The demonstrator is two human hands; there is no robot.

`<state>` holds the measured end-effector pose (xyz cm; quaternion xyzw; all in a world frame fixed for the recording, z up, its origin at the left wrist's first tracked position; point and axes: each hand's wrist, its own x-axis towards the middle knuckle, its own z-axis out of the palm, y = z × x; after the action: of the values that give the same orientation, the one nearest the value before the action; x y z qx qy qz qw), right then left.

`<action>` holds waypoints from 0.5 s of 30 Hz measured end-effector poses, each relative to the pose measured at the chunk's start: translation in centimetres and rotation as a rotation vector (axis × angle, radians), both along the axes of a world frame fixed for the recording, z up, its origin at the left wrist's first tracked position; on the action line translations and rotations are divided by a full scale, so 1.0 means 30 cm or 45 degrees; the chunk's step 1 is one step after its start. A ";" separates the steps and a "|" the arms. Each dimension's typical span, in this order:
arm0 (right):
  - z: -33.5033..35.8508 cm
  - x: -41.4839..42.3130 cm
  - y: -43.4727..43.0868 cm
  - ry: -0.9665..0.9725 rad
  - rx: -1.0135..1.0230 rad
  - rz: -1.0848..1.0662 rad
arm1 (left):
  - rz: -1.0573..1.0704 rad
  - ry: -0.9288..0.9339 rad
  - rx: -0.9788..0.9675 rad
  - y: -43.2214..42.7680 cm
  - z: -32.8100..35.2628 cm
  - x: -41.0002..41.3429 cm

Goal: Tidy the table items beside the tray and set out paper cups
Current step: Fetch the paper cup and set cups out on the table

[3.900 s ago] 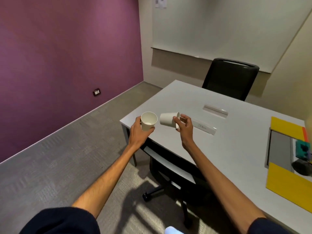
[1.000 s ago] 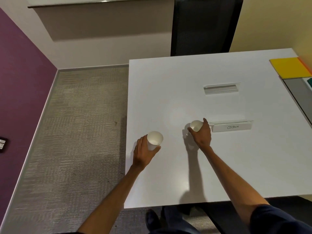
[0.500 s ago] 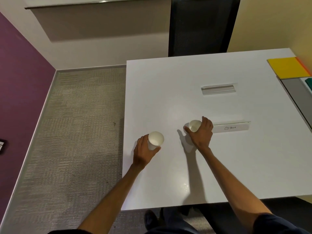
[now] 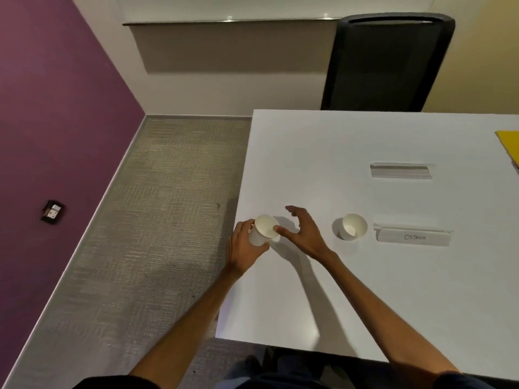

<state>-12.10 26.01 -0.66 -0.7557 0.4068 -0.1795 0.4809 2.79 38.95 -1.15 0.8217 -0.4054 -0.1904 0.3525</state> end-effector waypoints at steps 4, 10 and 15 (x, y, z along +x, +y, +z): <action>0.010 0.157 0.082 -0.014 0.125 0.241 | 0.063 -0.097 0.044 0.088 0.018 0.065; 0.046 0.361 0.206 0.019 0.066 0.497 | 0.268 -0.130 0.061 0.253 0.027 0.207; 0.095 0.554 0.313 0.056 0.091 0.609 | 0.349 -0.102 -0.002 0.405 0.034 0.365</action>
<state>4.53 35.39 2.20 -0.8168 0.2328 -0.0296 0.5270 13.74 51.10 -0.11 0.8760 -0.3033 -0.1071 0.3593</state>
